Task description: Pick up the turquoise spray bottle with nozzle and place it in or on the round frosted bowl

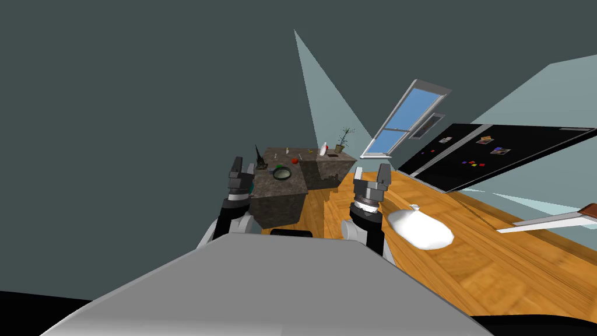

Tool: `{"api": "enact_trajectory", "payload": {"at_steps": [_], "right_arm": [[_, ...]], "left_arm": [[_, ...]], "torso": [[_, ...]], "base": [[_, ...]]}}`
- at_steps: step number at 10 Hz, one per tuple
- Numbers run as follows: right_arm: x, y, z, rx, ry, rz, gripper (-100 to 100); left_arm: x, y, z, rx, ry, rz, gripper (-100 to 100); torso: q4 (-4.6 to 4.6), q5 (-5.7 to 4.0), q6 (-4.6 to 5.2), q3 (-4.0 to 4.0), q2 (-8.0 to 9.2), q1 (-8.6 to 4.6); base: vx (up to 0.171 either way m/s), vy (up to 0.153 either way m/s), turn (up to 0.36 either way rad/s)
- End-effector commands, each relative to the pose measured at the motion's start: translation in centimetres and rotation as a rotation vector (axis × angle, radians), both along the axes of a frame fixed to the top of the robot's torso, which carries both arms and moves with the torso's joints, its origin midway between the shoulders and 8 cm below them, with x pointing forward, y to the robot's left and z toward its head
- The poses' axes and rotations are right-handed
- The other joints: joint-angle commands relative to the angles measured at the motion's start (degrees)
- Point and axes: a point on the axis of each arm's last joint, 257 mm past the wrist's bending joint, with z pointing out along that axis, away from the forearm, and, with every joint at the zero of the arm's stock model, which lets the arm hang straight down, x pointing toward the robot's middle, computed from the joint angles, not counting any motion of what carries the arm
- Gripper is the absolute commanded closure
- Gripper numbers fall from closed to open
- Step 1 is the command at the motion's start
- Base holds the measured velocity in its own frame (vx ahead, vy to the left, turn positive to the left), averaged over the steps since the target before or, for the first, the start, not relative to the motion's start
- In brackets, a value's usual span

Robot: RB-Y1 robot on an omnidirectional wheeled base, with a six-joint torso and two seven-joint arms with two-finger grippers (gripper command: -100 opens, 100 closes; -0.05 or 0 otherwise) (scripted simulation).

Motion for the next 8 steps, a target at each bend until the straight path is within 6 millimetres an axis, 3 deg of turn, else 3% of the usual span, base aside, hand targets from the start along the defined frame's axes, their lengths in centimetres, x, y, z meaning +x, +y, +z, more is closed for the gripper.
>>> {"api": "enact_trajectory", "payload": {"at_steps": [1, 8], "right_arm": [[0.0, 0.0, 0.0, 0.000, 0.000, 0.000, 0], [0.0, 0.0, 0.0, 0.000, 0.000, 0.000, 0]], "left_arm": [[0.6, 0.1, -1.5, 0.036, 0.045, -0.003, -100], [3.3, 2.3, -9.9, 0.185, 0.284, 0.044, -100]], "torso": [[0.00, 0.00, 0.00, 0.00, 0.00, 0.00], [0.04, -0.03, 0.00, 0.09, 0.16, -0.14]], "base": [[-0.022, -0.023, 0.027], [-0.047, -0.049, 0.024]]}}
